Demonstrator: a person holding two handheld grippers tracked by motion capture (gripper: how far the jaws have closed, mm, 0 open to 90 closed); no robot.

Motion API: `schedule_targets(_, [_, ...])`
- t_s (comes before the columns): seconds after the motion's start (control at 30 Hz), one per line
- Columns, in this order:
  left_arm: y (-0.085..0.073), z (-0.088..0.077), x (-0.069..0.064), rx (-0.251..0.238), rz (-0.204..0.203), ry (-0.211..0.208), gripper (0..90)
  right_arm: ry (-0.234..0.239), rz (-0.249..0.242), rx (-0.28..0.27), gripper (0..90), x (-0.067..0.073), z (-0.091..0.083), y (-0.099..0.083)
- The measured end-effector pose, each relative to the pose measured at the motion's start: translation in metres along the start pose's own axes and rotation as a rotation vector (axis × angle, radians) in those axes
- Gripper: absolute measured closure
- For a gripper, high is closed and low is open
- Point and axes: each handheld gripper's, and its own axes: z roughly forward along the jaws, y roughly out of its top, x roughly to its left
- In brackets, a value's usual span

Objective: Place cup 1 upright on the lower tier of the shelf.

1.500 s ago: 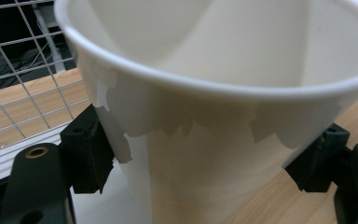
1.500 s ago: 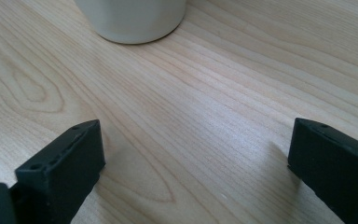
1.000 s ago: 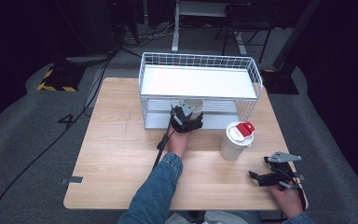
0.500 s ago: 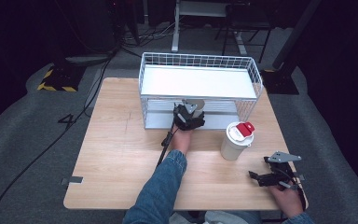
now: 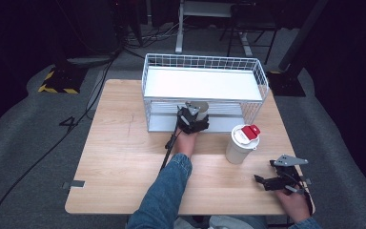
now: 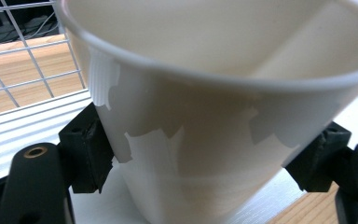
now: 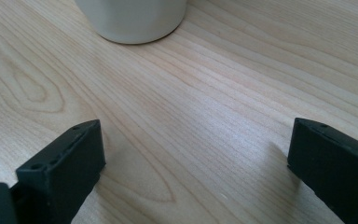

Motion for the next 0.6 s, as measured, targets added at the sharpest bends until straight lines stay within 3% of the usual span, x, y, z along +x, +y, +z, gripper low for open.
schedule_targets(0.17, [-0.002,0.001,0.003,0.022,-0.009,-0.01,14.0,0.0,0.0,0.0,4.0,0.0,0.0,0.0])
schedule_targets(0.27, [-0.002,-0.001,0.003,0.021,-0.006,-0.012,3.3,0.0,0.0,0.0,4.0,0.0,0.0,0.0])
schedule_targets(0.6, [-0.006,-0.024,-0.001,-0.011,0.022,-0.049,0.1,0.0,0.0,0.0,4.0,0.0,0.0,0.0])
